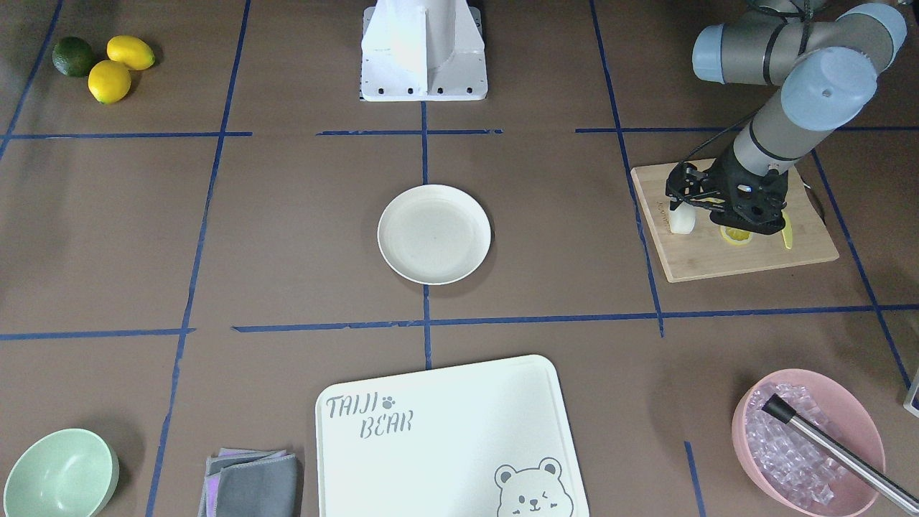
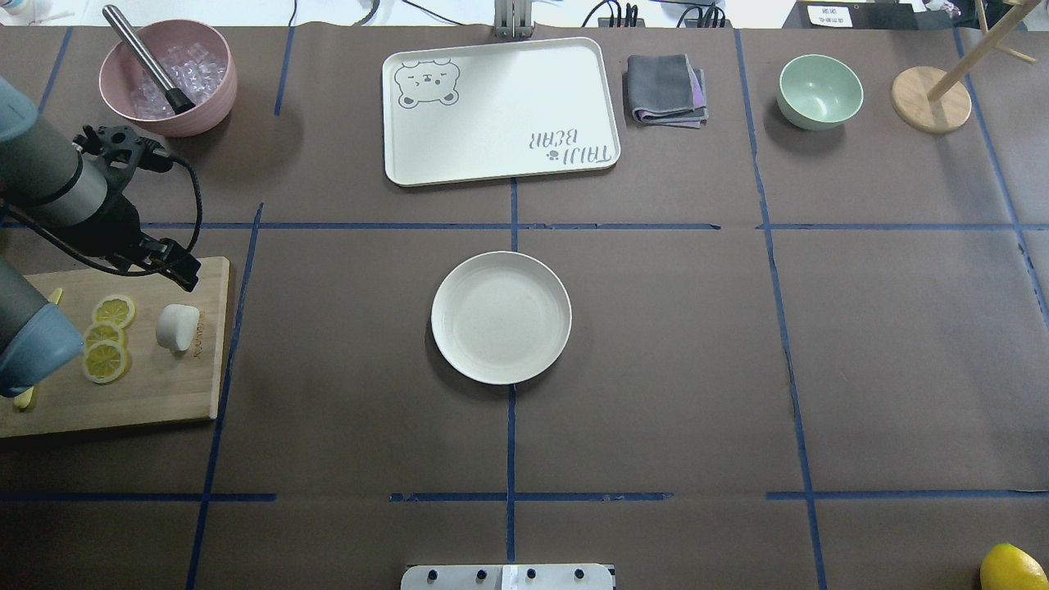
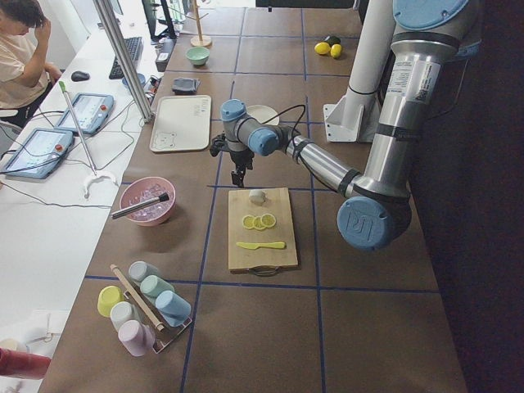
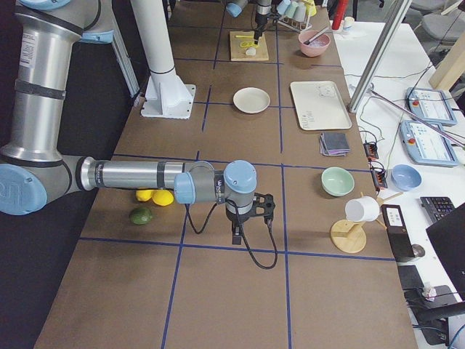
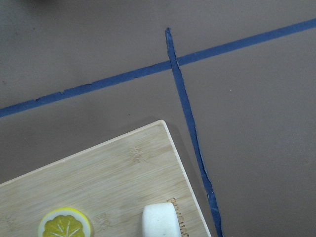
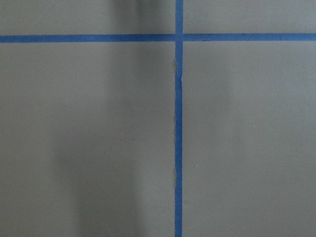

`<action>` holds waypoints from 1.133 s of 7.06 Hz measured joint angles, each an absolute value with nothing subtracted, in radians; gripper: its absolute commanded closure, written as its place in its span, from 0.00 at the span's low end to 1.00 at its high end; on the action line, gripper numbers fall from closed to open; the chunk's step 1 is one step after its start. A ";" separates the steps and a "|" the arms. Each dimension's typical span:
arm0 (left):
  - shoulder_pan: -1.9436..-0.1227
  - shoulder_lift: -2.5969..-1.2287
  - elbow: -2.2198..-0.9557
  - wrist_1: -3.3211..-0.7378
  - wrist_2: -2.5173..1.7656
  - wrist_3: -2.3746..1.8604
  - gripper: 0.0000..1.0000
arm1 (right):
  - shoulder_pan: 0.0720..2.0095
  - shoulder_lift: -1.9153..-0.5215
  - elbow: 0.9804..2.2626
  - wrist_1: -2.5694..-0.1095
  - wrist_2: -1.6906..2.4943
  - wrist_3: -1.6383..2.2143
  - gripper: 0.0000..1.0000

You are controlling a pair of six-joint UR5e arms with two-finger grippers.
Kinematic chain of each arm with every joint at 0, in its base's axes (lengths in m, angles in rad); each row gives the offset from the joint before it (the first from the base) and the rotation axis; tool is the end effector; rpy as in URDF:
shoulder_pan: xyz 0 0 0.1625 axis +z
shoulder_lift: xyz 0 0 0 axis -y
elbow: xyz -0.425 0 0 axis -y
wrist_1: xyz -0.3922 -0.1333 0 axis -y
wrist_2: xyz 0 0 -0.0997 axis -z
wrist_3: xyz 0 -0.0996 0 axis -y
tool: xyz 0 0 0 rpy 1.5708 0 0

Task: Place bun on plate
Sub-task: 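Move the left gripper over the white bun on the cutting board, then lower the left gripper, close on the white bun and lift it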

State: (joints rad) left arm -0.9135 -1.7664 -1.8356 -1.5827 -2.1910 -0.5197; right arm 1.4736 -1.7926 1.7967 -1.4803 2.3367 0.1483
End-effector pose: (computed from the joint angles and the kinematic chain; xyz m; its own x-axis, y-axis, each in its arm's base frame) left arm 0.2822 -0.4891 0.4320 0.6891 0.2631 -0.6752 -0.2326 0.9628 0.1378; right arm 0.0247 -0.4091 0.6375 0.7175 0.0128 0.6965 -0.0095 0.9999 -0.0085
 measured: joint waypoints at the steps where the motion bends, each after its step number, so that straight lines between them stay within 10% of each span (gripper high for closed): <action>1: -0.909 -1.760 -1.810 -1.605 -2.189 -0.542 0.01 | 1.475 -1.794 1.796 -1.480 2.337 0.147 0.00; 8: -0.837 -1.756 -1.712 -1.669 -2.196 -0.622 0.14 | 1.476 -1.790 1.792 -1.480 2.329 0.146 0.00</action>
